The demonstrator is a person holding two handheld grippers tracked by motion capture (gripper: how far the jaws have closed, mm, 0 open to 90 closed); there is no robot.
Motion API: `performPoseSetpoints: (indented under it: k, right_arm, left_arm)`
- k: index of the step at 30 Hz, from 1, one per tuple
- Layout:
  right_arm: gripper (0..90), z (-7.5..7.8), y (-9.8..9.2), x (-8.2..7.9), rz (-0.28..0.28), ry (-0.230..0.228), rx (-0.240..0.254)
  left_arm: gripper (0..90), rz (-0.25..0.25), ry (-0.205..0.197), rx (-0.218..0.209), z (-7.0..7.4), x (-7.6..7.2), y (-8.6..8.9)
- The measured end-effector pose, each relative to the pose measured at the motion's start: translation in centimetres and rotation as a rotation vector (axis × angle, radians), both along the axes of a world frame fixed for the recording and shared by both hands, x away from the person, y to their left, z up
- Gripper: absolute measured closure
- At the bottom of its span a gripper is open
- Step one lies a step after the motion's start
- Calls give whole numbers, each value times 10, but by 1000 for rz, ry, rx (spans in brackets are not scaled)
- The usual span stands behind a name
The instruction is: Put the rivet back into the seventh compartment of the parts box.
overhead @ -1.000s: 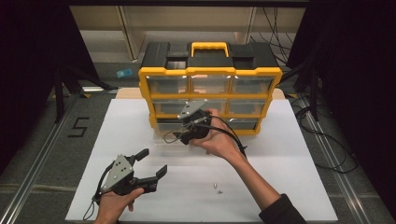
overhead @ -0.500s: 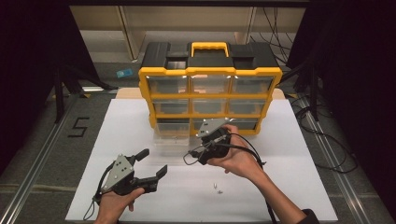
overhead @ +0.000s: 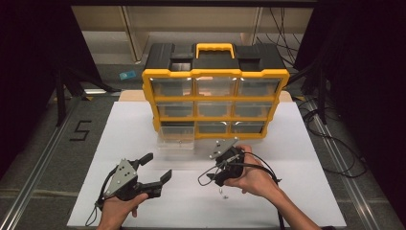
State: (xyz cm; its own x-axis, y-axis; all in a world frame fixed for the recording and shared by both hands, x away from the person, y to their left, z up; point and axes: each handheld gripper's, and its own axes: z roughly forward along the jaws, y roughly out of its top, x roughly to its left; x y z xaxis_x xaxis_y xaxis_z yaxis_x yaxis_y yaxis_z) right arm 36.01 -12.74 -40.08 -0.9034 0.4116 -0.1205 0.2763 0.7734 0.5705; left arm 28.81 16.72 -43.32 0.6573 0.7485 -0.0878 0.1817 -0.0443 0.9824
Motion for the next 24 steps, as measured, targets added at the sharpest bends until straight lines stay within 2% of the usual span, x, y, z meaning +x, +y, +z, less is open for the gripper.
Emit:
performPoseSetpoints:
  k: [1,5,9,10,16,18,20,24]
  right_arm:
    - [316,-3,-1,-1,-5,-2,-10]
    - [335,-13,-6,-3,7,47,-41]
    - [346,-21,-9,-6,12,69,-68]
    - [357,-27,-10,-7,13,91,-86]
    - [373,-38,-9,-8,10,138,-124]
    - [377,-39,-9,-8,13,140,-126]
    - [396,-43,-8,-9,19,165,-144]
    - [434,-48,-6,-10,32,186,-169]
  left_arm:
    - [167,5,4,8,0,-1,0]
    - [167,0,0,0,0,0,0]
    - [167,5,3,7,1,-1,0]
    - [167,5,3,9,1,-1,0]
    - [167,-1,-1,1,0,0,0]
    - [167,-1,0,1,0,0,0]
    - [167,0,1,6,0,-1,0]
    - [167,0,3,10,1,-1,0]
